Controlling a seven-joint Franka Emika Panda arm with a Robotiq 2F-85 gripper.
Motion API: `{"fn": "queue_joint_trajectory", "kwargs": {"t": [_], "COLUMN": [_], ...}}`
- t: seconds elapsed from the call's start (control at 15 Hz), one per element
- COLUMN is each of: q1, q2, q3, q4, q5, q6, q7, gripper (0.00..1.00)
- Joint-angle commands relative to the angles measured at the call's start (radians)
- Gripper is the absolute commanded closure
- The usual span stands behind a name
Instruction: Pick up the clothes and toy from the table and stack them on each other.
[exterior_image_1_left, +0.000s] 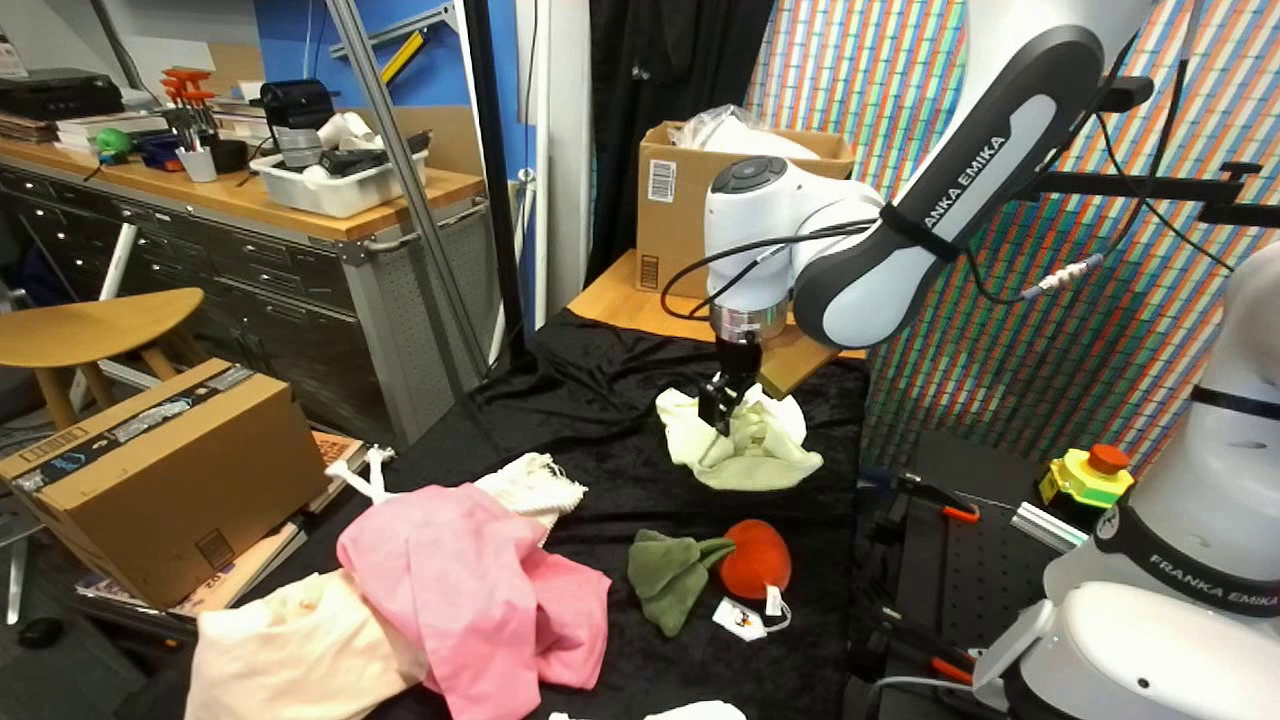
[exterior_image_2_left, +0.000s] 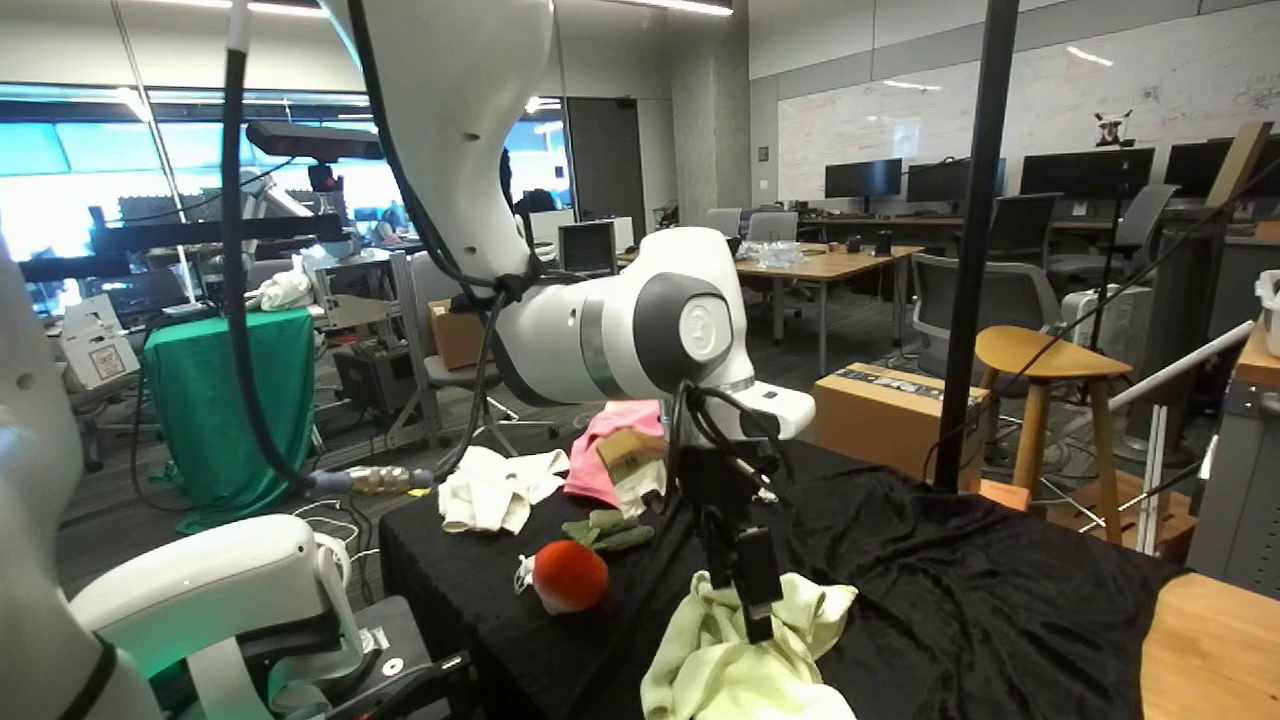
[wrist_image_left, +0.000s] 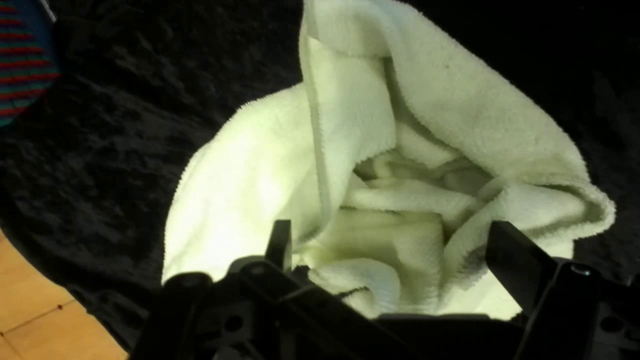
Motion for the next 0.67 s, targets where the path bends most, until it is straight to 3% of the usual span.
{"fn": "queue_joint_trajectory", "kwargs": {"t": [0.0,0.2,0.6], "q1": [-0.031,-0.053,-0.071], "q2": [-0.031,-0.023,-0.023], "q3": [-0.017,-0.024,0.001], "q4": [-0.073,-0.106,-0.169], "q5": [-0.001,0.024,0.211], "q6": [0.060,0.120,0.285], "q7": [0.034,0.017,-0.107], "gripper": [0.00,0.00,0.00]}}
